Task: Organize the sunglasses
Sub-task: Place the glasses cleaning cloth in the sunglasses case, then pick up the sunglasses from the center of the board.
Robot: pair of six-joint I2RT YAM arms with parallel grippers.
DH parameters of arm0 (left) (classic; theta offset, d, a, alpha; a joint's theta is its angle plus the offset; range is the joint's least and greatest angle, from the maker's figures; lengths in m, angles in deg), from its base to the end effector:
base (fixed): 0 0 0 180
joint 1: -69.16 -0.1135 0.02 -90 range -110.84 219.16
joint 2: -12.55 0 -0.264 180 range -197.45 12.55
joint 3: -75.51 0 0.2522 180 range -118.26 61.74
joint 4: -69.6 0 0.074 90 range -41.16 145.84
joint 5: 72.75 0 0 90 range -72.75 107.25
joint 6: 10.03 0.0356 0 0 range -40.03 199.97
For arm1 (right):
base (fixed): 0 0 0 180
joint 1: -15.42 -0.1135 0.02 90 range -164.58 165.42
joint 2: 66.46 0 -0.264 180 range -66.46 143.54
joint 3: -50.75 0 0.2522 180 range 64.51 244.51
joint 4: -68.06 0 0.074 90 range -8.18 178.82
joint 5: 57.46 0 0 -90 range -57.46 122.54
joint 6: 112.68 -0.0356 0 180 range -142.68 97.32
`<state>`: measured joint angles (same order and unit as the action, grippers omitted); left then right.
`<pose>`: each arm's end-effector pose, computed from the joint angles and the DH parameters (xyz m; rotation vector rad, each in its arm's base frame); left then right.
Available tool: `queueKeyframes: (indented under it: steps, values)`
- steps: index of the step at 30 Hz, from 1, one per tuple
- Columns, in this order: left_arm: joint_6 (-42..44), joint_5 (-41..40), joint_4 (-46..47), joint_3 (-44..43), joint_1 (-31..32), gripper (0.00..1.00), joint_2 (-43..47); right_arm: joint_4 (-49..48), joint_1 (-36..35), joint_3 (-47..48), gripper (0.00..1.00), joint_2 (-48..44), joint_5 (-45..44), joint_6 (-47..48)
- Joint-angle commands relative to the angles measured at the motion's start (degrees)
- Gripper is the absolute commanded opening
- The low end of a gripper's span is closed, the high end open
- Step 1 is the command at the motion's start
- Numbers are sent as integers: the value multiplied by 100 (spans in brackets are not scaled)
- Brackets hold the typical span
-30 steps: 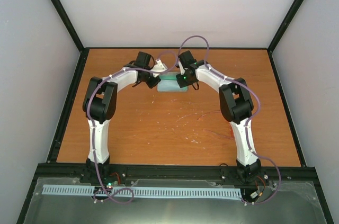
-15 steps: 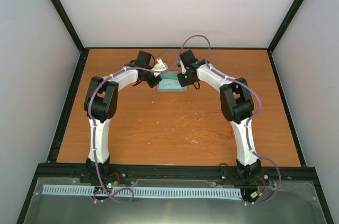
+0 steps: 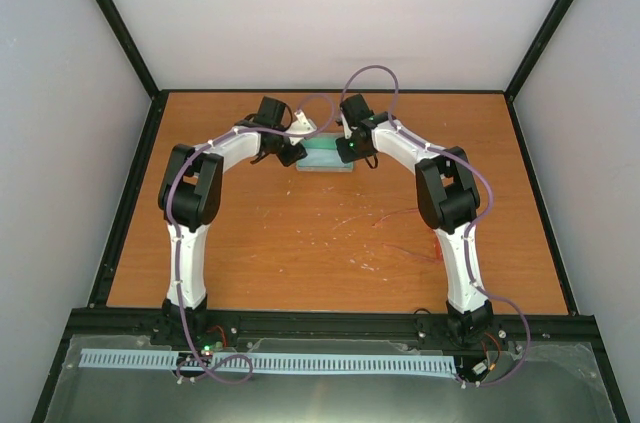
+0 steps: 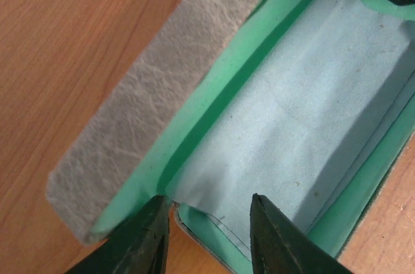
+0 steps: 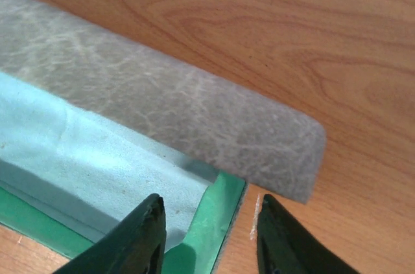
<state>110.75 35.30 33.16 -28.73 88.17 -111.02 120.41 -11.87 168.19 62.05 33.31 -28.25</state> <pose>0.4357 -0.1618 0.1608 1.1633 2.2162 -0.3160 0.4272 0.2209 0.1736 -0.5117 2.6445 0.1973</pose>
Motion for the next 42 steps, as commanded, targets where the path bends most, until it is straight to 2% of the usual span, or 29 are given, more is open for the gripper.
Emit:
queueKeyframes:
  steps: [1, 6, 12, 18, 23, 24, 27, 29, 34, 37, 42]
  values:
    - [-183, -42, 88, 136, -55, 39, 312, -166, 39, -119, 41, -337, -154, -21]
    - [-285, -72, 250, 551, -30, 46, 643, -286, 36, -365, 44, -605, -221, -58]
    - [-398, -165, 414, 1108, 3, 47, 1044, -336, 35, -923, 44, -1184, -416, -166]
    - [-564, -298, 471, 1453, 16, 48, 1435, -9, 52, -1769, 46, -2295, -1000, -482]
    - [-671, -214, 415, 1811, 16, 54, 2021, 780, 346, -2765, 52, -3499, -1116, -1024]
    - [-686, -184, 362, 1856, 13, 55, 2120, 940, 393, -2965, 51, -3745, -1071, -1091]
    - [-691, -133, 270, 2002, 7, 57, 2423, 1526, 435, -3465, 35, -4268, -721, -1085]
    - [-663, -63, 204, 2077, 7, 58, 2569, 2009, 439, -3741, 35, -4466, -455, -1087]
    - [-594, -9, 394, 2353, -6, 58, 2838, 2470, 487, -4406, 43, -5006, -497, -1036]
    - [-580, -52, 458, 2458, -26, 59, 2882, 2454, 760, -4678, 47, -5088, -208, -966]
    - [-606, -83, 540, 2588, -64, 60, 2961, 2372, 840, -5022, 57, -5280, -345, -1061]
